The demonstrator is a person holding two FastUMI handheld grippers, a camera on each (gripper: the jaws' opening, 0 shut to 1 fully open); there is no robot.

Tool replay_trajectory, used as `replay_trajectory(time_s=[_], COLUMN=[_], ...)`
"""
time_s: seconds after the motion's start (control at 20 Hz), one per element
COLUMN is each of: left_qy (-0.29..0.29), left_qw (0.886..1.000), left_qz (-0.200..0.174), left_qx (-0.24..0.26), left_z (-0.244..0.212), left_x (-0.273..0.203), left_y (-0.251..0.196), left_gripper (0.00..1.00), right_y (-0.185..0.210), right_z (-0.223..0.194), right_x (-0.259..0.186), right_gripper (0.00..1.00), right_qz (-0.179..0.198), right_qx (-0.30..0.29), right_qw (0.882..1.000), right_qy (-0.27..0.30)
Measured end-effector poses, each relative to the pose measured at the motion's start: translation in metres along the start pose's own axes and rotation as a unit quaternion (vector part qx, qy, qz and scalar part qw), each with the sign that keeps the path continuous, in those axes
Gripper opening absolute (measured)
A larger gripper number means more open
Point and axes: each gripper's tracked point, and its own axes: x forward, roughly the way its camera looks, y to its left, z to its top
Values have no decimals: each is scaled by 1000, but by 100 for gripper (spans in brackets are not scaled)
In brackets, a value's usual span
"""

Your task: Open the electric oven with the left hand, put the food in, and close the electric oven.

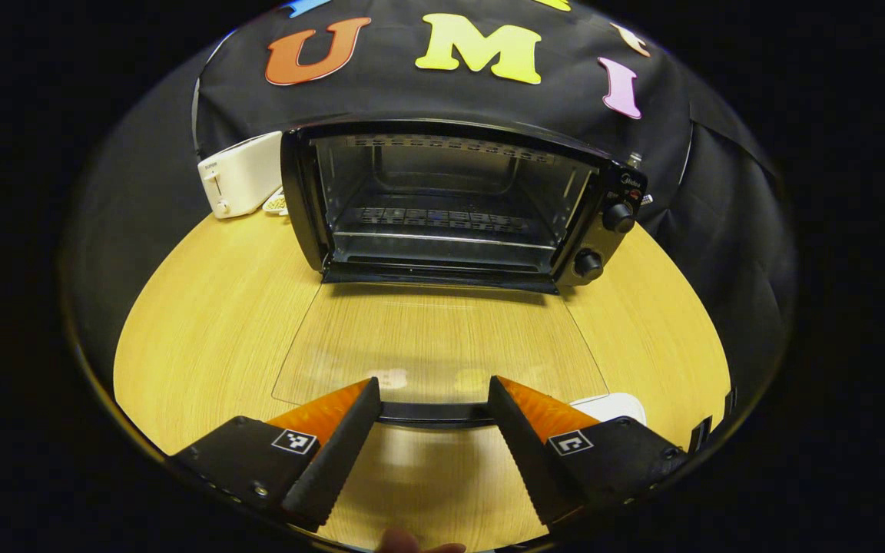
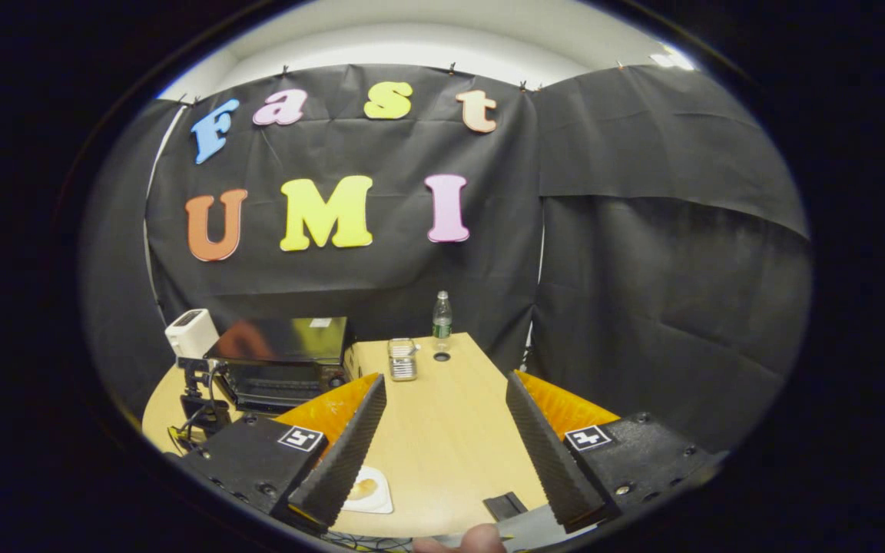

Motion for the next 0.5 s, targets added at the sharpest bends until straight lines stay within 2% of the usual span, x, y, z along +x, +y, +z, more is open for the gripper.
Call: replay_trajectory(time_s=[0.25, 0.5], left_qy=[-7, -45], left_qw=[1000, 999], left_qz=[-5, -5], left_qx=[-10, -25], left_z=[2, 24], left_x=[-6, -33], left_y=[1, 7], left_gripper=[93, 93], right_y=[15, 33], right_z=[-6, -16], right_x=[5, 10], right_gripper=[99, 98], right_qz=[25, 60], right_qx=[-10, -14], right_qw=[1000, 998], right_qy=[11, 26])
